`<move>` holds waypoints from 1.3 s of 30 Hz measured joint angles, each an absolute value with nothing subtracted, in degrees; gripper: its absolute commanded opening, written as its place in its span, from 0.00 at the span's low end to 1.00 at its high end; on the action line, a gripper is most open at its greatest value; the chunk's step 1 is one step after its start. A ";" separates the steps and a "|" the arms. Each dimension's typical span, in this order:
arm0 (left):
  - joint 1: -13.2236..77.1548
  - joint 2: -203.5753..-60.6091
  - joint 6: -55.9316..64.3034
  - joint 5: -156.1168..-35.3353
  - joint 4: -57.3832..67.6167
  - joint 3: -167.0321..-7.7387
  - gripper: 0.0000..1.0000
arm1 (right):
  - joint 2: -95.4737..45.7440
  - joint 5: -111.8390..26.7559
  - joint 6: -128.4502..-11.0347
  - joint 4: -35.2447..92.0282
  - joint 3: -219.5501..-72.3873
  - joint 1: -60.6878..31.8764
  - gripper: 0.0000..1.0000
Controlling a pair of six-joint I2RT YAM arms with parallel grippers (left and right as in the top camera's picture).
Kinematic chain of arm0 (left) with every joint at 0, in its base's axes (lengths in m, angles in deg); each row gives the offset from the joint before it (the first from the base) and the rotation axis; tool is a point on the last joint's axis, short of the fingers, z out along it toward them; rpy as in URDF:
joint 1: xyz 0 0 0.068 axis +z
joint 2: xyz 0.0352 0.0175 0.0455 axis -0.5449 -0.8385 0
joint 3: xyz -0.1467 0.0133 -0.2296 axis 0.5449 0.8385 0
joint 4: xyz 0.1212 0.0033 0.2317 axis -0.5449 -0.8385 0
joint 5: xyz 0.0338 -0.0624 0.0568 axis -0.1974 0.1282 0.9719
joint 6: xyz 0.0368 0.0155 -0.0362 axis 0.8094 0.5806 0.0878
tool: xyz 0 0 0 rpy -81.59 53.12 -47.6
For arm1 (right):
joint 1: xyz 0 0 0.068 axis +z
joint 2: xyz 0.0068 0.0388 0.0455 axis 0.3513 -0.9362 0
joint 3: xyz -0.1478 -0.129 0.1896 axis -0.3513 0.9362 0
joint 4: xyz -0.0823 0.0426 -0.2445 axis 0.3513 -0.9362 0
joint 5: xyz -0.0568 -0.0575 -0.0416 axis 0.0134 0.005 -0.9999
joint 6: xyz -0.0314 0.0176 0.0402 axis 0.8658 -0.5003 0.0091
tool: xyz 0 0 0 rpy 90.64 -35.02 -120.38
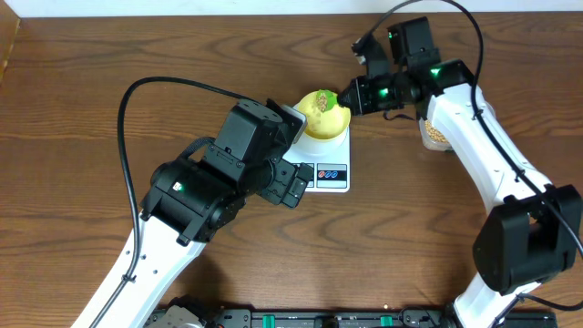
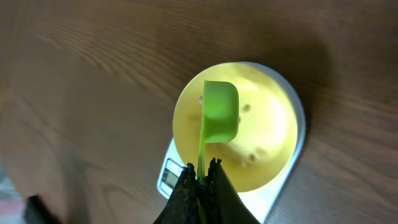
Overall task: Scoop item into bowl and weigh 50g on scale
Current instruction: 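Carry the filled scoop over the yellow bowl and tip soybeans in, then return the scoop to the tub and scoop more soybeans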
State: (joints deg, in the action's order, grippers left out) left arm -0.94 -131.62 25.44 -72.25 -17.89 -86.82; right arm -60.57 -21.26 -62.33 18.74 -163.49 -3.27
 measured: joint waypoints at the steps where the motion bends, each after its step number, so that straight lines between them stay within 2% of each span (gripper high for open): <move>1: -0.94 -131.62 25.44 -72.25 -17.91 -86.82 0.98 | -60.57 -22.23 -61.96 18.48 -163.66 -2.96 0.01; 29: -0.94 -131.62 25.44 -72.25 -17.89 -86.82 0.98 | -60.57 -48.54 -46.49 8.58 -171.97 7.46 0.01; 39: -0.94 -131.62 25.44 -72.25 -17.89 -86.82 0.98 | -60.57 -50.55 -46.05 8.27 -172.16 9.30 0.01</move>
